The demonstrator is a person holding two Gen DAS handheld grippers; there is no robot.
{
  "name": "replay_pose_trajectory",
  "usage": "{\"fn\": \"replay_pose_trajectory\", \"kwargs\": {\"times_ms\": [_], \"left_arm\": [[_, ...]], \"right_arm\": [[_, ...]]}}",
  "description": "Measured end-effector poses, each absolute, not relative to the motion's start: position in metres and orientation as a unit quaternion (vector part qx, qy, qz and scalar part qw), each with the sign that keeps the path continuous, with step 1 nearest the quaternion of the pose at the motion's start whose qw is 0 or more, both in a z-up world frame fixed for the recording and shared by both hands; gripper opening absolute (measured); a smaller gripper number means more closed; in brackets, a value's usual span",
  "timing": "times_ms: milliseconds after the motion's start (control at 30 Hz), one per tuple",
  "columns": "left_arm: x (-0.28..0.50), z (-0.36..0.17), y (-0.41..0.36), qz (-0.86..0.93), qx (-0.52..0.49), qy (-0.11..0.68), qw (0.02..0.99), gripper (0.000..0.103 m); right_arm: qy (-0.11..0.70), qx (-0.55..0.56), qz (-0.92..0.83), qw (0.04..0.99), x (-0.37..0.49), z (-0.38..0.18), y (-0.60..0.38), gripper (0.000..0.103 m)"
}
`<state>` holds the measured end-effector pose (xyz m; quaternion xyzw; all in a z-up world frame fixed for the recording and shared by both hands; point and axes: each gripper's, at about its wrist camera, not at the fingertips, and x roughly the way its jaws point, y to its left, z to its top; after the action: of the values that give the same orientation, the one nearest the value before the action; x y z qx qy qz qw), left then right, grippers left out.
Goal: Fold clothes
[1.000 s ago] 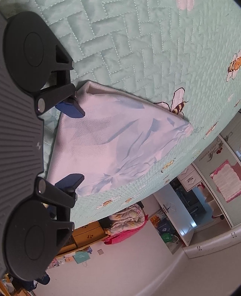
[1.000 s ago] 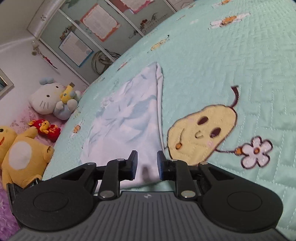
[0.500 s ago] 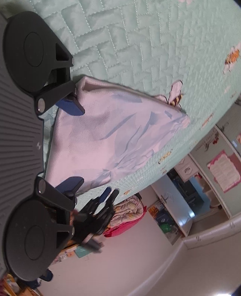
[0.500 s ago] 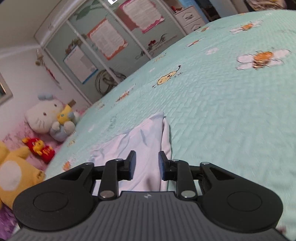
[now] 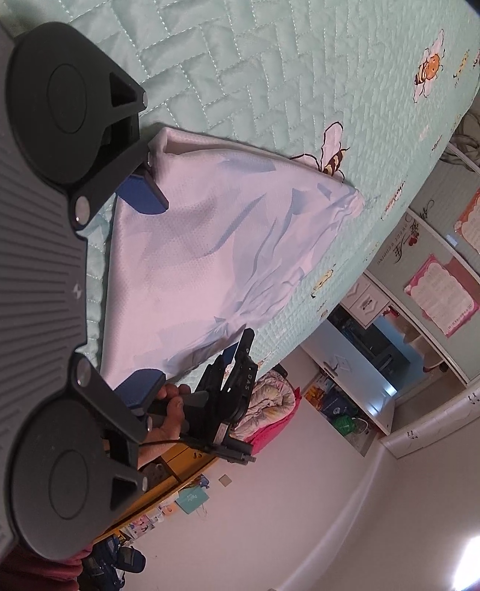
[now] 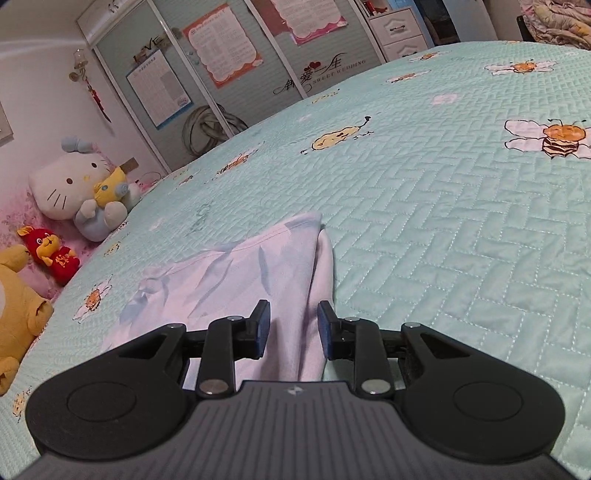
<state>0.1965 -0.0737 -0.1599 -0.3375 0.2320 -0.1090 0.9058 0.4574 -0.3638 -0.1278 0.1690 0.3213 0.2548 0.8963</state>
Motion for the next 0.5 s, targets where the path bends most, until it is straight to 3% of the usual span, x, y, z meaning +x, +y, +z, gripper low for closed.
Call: {"fn": "replay_pose_trajectory", "kwargs": {"times_ms": [500], "left_arm": [[0.19, -0.166, -0.072, -0.129, -0.354, 0.217, 0.901, 0.099]], "right_arm": [[0.305, 0.133, 0.247, 0.91, 0.461, -0.12, -0.35, 0.028]]}}
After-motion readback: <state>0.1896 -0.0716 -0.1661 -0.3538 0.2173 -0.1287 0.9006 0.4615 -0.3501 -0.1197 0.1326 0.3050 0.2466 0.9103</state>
